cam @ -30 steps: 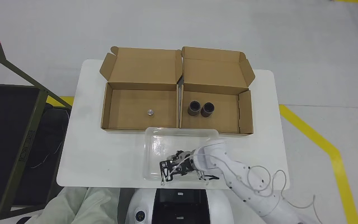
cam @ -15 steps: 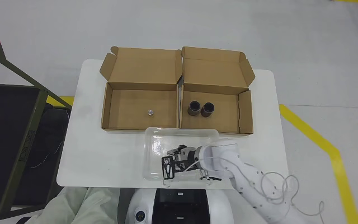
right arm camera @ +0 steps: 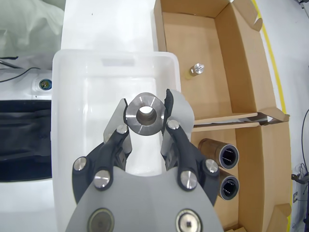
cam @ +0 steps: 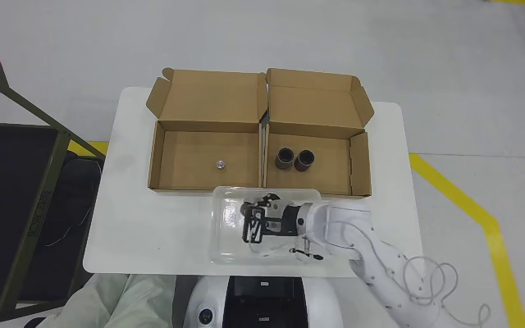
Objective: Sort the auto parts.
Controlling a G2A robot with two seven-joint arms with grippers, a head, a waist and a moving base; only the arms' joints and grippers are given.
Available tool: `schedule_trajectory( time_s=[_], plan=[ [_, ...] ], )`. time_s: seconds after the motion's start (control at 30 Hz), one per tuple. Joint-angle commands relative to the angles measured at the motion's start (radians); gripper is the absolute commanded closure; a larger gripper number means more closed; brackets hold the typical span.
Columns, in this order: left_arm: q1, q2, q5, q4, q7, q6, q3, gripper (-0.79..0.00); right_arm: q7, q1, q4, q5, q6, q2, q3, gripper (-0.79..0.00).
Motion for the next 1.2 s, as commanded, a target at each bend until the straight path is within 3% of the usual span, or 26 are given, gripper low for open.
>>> schedule_trajectory(
  time_s=[0.0, 0.5, 0.87, 1.17],
  plan=[
    [0.0, 0.0, 0.0, 0.0, 0.0, 0.0, 0.0, -0.785, -0.032, -0.004, -0.011, -0.001, 0.017, 0.002, 0.008, 0.0],
    [0.0, 0.0, 0.0, 0.0, 0.0, 0.0, 0.0, -0.785, -0.193, 0.026, -0.098, 0.023, 0.08, 0.009, 0.071, 0.0],
    [0.0, 0.0, 0.0, 0.0, 0.0, 0.0, 0.0, -0.785, -0.29, 0.134, -0.054, 0.103, 0.125, -0.005, 0.068, 0.0],
    [0.0, 0.0, 0.0, 0.0, 0.0, 0.0, 0.0, -0.785, -0.358, 0.155, -0.071, 0.135, 0.141, -0.004, 0.099, 0.0]
  ],
)
